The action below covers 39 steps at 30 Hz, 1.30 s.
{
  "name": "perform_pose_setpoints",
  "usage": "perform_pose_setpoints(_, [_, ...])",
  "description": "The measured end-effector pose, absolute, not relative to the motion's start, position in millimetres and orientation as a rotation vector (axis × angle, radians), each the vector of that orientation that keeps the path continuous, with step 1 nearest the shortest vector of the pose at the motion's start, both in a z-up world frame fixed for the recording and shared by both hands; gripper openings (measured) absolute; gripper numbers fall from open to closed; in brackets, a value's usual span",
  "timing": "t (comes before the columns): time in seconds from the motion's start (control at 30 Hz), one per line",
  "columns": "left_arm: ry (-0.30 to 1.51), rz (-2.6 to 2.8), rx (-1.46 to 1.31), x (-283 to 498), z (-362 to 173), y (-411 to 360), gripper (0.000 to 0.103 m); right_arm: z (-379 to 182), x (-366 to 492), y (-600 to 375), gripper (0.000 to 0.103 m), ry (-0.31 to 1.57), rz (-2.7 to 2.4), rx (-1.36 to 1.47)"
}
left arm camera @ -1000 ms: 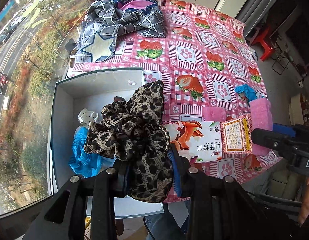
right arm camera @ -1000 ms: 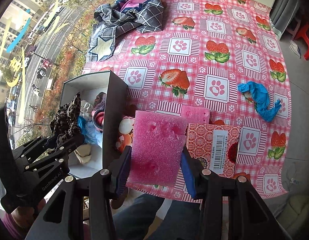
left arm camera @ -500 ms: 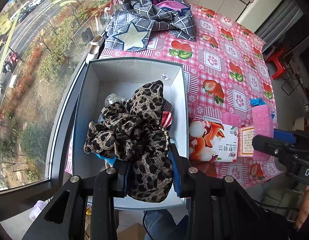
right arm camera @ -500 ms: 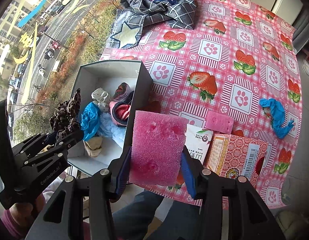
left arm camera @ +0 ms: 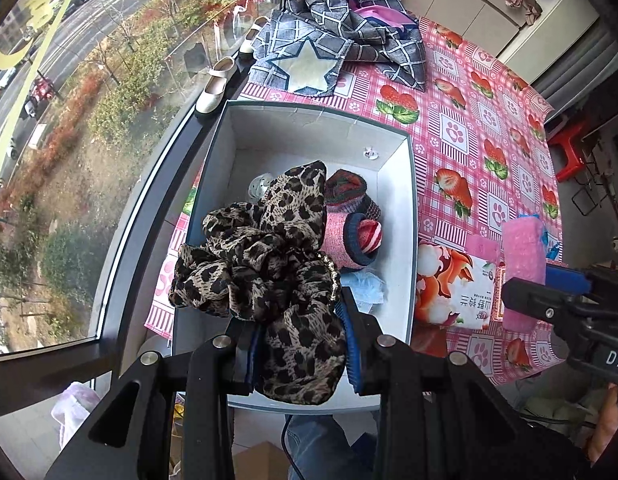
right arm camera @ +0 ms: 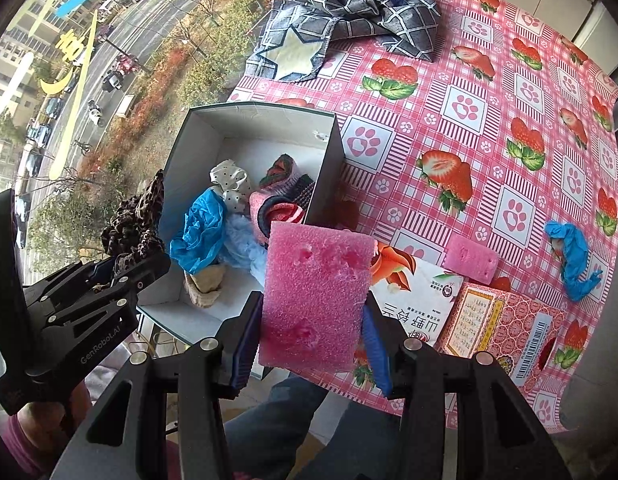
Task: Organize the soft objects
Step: 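Lift the leopard scrunchie and pink sponge and carry them over the white box, then lower both held items into the white box and open both tools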
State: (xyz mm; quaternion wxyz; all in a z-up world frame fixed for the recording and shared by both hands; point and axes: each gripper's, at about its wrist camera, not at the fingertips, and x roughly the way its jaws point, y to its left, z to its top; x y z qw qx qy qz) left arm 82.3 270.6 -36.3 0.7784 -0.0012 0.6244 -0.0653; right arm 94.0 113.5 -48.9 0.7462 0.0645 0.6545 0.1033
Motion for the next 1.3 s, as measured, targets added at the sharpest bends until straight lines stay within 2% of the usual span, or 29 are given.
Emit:
perform_pose_setpoints(0.5, [1.388,-0.076,-0.061,83.5,-50.3,299.7,0.036,-56.8,108.4,149.0,0.049,1.457,0.284,0.073])
perform_pose_setpoints(1.3, [1.454,-0.058,-0.007,108.6,-84.7,289.5,0.036,-78.4,143.8,178.6,0.049,1.487,0.294,0.038])
